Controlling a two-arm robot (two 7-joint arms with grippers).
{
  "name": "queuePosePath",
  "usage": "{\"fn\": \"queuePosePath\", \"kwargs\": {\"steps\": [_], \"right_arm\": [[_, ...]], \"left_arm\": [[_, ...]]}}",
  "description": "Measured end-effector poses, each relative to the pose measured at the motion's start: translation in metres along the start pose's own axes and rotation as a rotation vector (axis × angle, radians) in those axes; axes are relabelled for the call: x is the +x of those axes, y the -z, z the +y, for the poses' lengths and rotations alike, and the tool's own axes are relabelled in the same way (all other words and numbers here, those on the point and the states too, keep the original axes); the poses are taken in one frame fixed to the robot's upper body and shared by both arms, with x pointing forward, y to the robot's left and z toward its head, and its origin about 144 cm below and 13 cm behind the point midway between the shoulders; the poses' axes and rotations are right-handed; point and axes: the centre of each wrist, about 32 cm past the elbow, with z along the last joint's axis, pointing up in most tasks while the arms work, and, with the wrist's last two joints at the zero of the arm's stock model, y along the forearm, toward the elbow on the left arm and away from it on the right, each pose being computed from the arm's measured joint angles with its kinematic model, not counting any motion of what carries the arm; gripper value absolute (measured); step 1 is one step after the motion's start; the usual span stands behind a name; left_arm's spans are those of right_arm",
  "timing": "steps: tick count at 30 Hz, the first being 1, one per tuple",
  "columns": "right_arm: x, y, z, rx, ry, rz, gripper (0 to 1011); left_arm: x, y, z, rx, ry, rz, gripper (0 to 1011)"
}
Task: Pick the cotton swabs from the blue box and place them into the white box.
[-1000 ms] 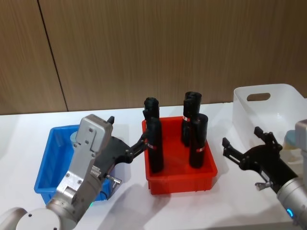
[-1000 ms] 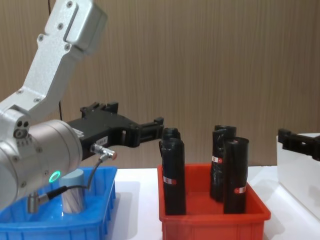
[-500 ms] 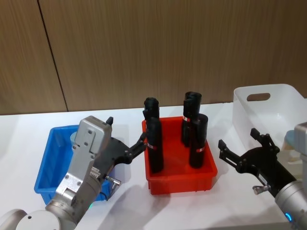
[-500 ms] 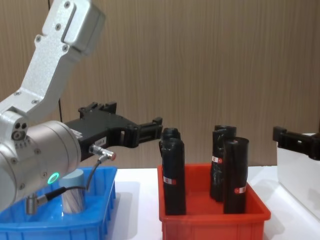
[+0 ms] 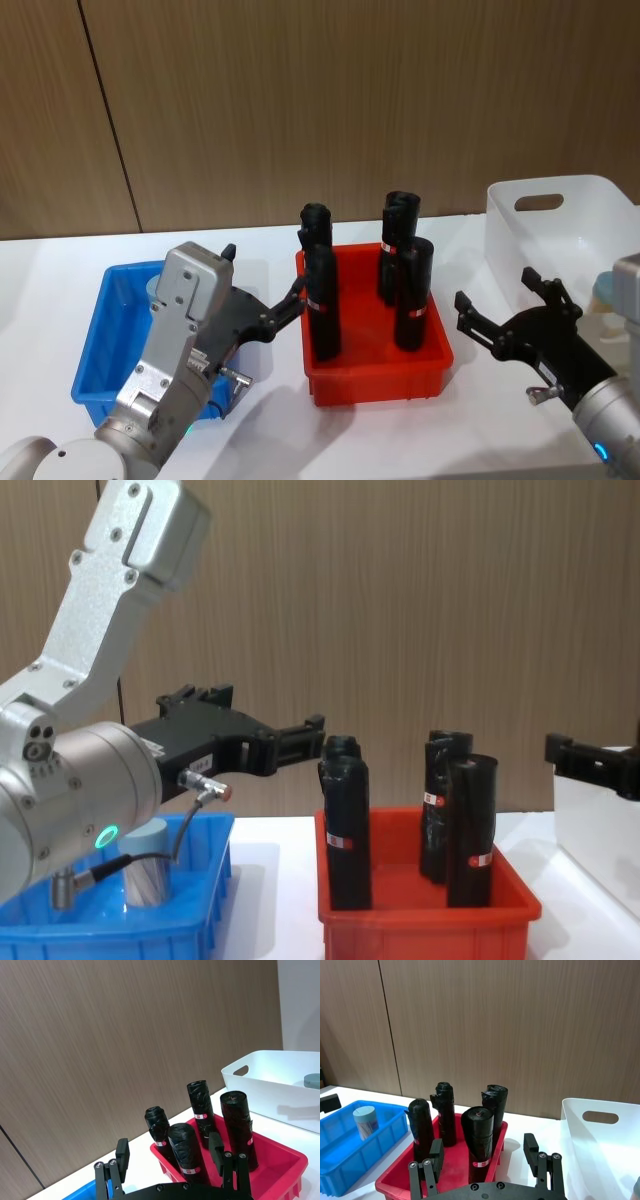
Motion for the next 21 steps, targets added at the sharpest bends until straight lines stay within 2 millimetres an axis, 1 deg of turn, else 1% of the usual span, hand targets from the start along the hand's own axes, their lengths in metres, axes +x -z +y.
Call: {"fn": "queuePosePath", "kwargs": {"steps": [5, 11, 15, 21], "right_arm": [[0.003, 0.001, 0.004, -0.003, -0.009, -0.001, 1002], [0.009, 0.006, 0.015, -0.015, -0.036, -0.009, 1002], [0.015, 0.009, 0.023, -0.024, -0.057, -0.014, 1002], [0.026, 0.015, 0.041, -0.031, -0.099, -0.016, 1002]], "left_arm": [[0.0, 0.0, 0.0, 0.0, 0.0, 0.0, 1004], [0.0, 0.0, 0.0, 0.0, 0.0, 0.0, 1004], [0.0, 0.0, 0.0, 0.0, 0.0, 0.0, 1004], [0.0, 0.0, 0.0, 0.0, 0.0, 0.0, 1004]]}}
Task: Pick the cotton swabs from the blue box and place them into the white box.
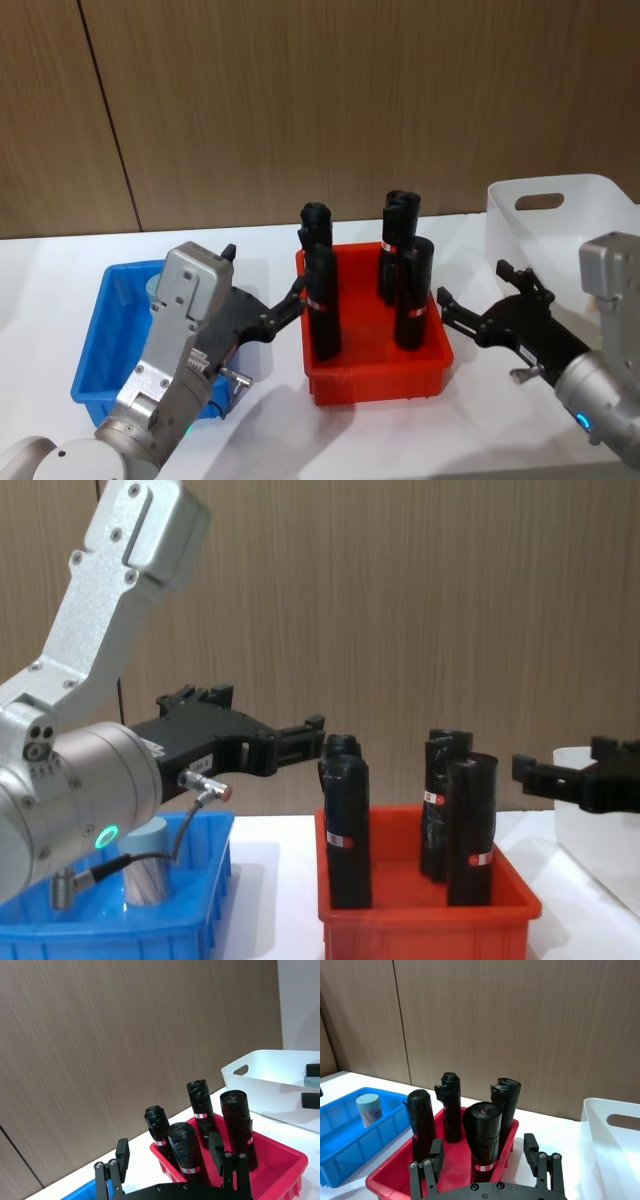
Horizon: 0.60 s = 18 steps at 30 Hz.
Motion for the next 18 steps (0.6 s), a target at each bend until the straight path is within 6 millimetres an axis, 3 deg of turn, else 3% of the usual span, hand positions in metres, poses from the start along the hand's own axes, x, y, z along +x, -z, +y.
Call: {"fn": "queuePosePath", "kwargs": {"steps": [18], "right_arm": [[0.031, 0.019, 0.042, -0.003, -0.089, 0.046, 1002]], "left_arm": [[0.0, 0.0, 0.0, 0.0, 0.0, 0.0, 1004]]}}
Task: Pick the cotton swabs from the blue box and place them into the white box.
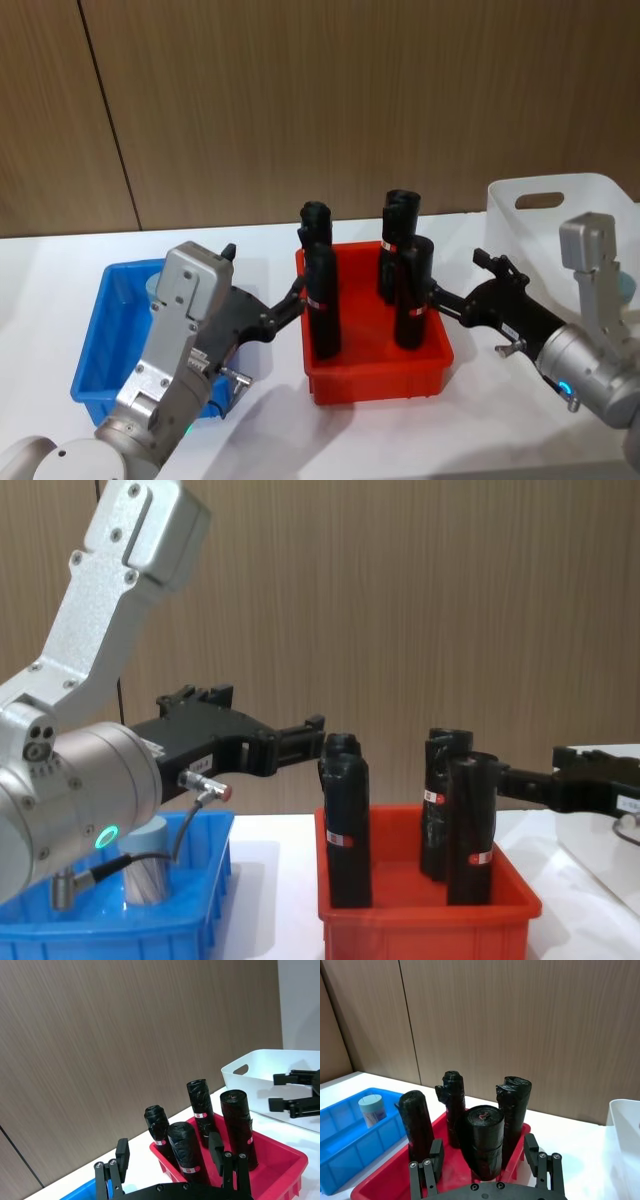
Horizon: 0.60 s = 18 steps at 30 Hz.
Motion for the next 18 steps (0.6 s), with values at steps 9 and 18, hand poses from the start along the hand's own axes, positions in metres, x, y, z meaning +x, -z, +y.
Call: {"fn": "queuePosePath", "kwargs": {"steps": [9, 18], "right_arm": [[0.012, 0.006, 0.02, 0.006, -0.027, 0.024, 1002], [0.02, 0.01, 0.037, 0.011, -0.039, 0.039, 1002]], "left_arm": [[0.0, 0.0, 0.0, 0.0, 0.0, 0.0, 1004], [0.0, 0.0, 0.0, 0.0, 0.0, 0.0, 1004]]}}
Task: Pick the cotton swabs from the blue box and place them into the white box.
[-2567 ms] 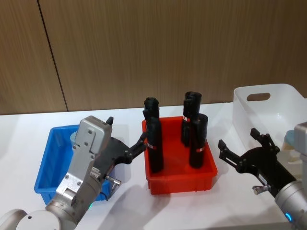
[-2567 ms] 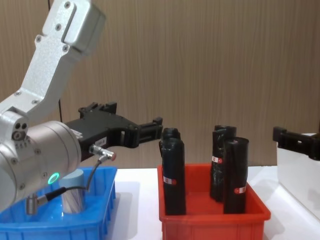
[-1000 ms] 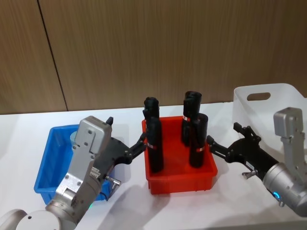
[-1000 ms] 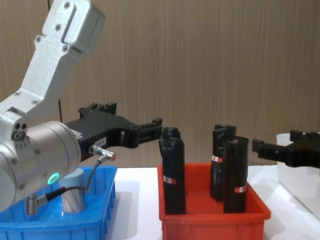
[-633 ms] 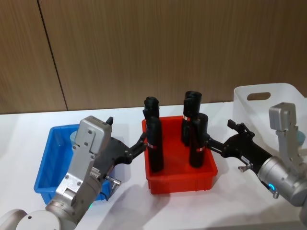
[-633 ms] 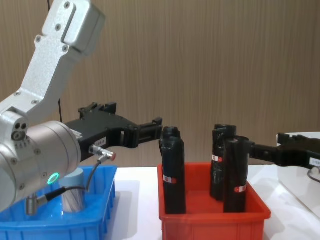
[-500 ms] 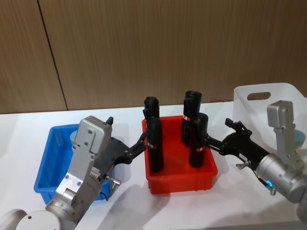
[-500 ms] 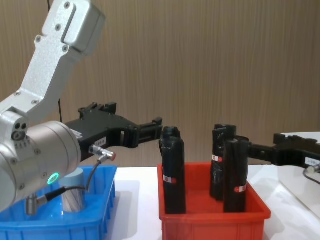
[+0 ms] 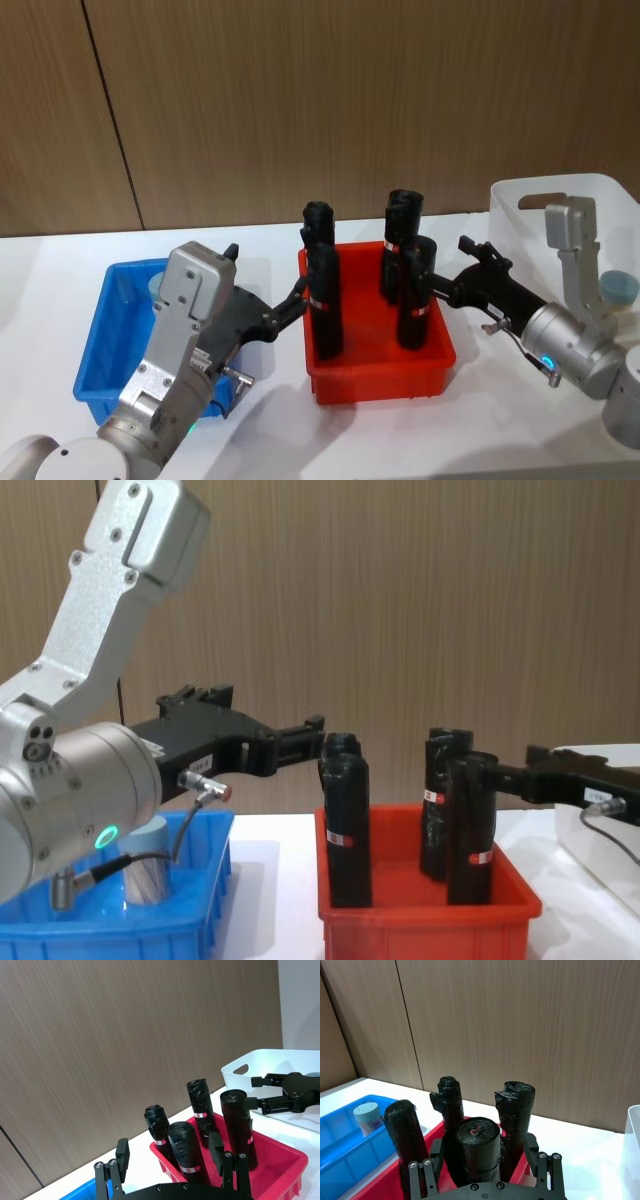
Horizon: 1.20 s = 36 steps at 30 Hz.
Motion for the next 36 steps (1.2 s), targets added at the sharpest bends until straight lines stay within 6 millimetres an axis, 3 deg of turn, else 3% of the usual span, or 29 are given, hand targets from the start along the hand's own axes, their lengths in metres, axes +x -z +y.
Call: {"fn": "queuePosePath", "kwargs": {"steps": [36], "right_arm": [[0.015, 0.011, 0.031, -0.022, -0.078, 0.016, 1002]], "left_arm": [[0.0, 0.0, 0.0, 0.0, 0.0, 0.0, 1004]]}}
